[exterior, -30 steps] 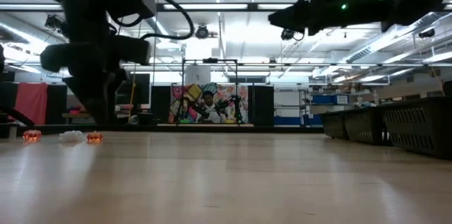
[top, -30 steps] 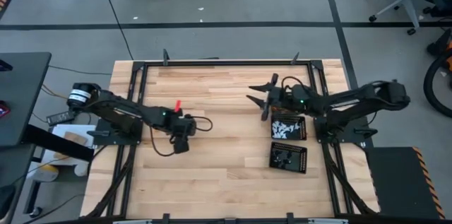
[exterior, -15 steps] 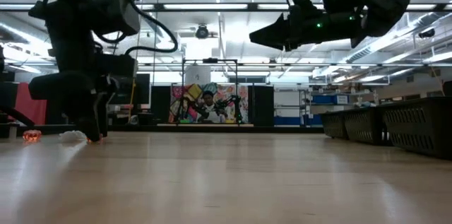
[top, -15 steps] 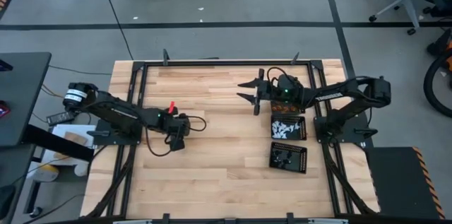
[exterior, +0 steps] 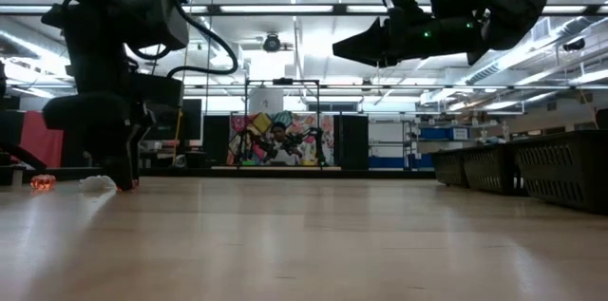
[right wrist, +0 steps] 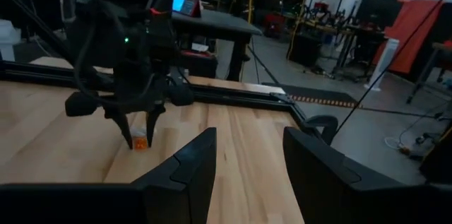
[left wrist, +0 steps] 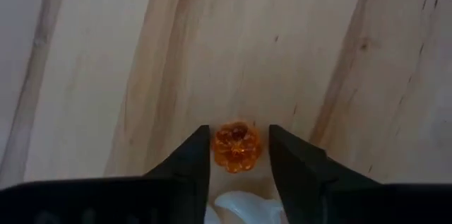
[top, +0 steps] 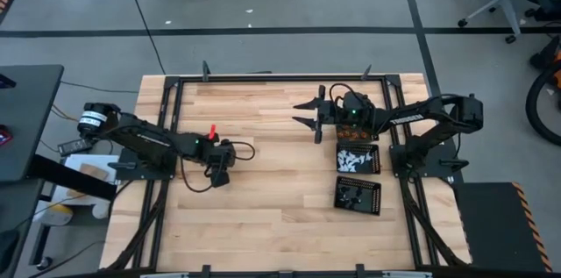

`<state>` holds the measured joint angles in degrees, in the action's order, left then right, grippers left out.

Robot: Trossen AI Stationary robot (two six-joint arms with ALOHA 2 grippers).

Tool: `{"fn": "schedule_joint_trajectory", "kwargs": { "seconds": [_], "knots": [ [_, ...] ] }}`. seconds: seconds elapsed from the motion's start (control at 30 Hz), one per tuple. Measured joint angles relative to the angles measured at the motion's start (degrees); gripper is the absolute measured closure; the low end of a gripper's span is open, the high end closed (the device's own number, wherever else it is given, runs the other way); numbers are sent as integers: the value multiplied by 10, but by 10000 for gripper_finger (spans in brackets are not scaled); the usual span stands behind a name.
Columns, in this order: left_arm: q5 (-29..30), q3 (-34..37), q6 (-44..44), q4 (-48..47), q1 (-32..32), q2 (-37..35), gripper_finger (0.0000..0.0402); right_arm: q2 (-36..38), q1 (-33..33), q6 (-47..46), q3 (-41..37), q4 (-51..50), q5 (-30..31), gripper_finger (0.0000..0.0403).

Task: Sort Halloween decoration
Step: Put the orange pumpkin toy into the top black bin

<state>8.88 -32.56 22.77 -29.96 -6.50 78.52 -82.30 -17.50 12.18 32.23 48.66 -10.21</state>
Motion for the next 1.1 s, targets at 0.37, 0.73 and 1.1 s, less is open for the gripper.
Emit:
{"fn": "schedule_joint_trajectory", "kwargs": {
  "seconds": [0.37, 0.73, 1.1],
  "knots": [
    [5, -10, -23, -6, 0, 2, 336, 0, 0, 11, 0, 1, 0, 234],
    [5, -27, -42, 117, 0, 4, 328, 2, -4, 17, 0, -5, 25, 234],
    [-28, -28, -104, 323, 64, 80, 346, 100, -38, 15, -1, -147, 92, 234]
  ]
}}
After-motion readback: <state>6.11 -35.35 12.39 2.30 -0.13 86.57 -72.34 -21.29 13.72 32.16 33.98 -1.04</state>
